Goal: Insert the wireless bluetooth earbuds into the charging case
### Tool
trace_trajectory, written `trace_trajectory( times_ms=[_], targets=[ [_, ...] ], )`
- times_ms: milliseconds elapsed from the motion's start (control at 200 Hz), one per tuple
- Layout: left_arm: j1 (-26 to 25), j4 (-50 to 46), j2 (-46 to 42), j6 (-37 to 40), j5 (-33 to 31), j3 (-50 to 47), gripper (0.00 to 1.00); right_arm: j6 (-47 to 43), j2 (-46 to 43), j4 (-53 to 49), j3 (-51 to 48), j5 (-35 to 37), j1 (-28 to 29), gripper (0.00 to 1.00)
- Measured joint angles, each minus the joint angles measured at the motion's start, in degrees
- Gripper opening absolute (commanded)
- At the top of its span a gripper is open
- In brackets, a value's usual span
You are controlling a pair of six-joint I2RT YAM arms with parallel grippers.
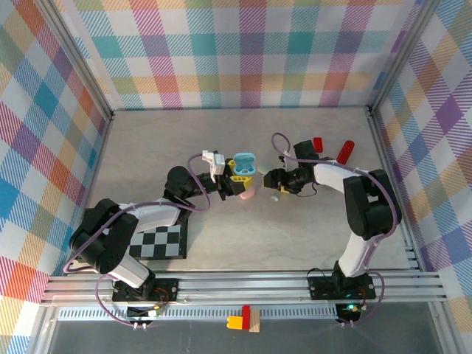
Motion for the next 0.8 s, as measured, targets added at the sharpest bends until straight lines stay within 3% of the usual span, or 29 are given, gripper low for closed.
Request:
trace_trajectory(
  times_ms=[640,800],
  targets=[
    [0.0,0.0,-0.3,0.0,0.0,0.0,0.43,-3.3,0.1,-2.7,-3.5,-3.8,0.0,0.48],
    [0.0,0.0,-0.3,0.0,0.1,0.0,0.43,-3.4,0.1,-3.0,-3.5,-3.9,0.0,0.48]
  ],
)
